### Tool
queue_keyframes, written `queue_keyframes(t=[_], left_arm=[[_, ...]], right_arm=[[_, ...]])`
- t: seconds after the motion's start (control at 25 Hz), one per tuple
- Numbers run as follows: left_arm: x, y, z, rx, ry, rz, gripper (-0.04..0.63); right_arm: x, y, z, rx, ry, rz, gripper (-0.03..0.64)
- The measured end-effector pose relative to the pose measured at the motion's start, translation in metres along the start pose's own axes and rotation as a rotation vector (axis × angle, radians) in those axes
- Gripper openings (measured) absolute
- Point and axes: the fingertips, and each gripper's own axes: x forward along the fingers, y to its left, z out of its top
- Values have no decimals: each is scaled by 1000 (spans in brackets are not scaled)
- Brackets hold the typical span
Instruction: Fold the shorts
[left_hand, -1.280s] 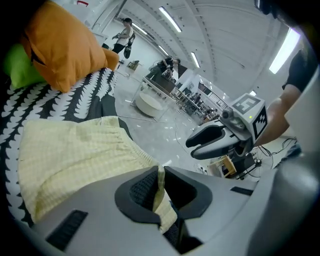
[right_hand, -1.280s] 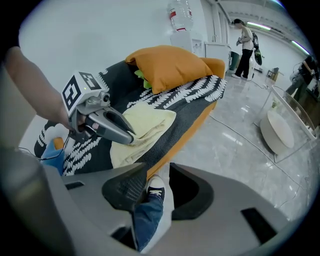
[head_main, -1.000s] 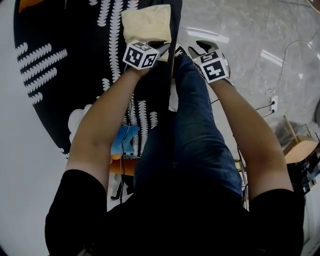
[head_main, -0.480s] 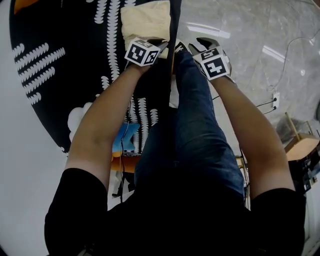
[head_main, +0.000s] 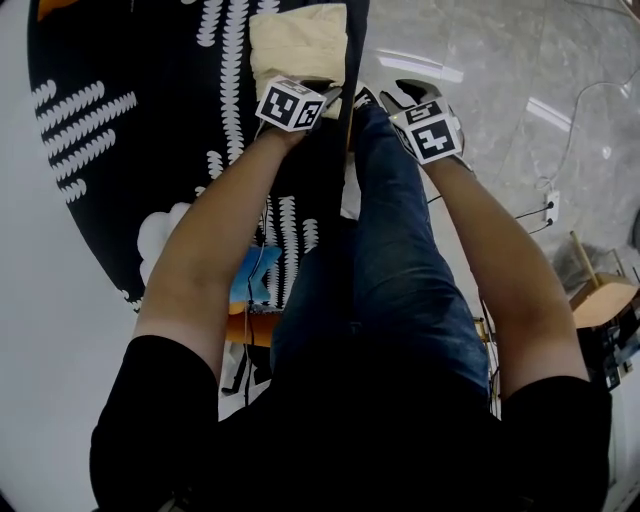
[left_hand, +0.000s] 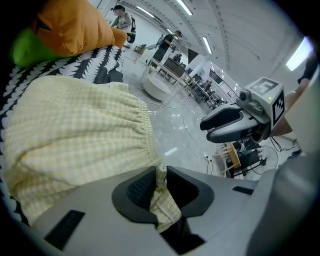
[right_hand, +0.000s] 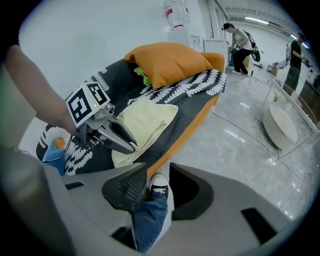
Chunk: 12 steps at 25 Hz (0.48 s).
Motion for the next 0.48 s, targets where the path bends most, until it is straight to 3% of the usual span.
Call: queue_keyframes(t=[0.2, 0.48], left_arm=[[-12, -8, 4, -17, -17, -19, 118], [-62, -24, 16, -38, -86, 1, 124]], right_arm=[[-14, 4, 8, -20, -6, -3, 149], [-52, 16, 31, -2, -48, -24, 147]])
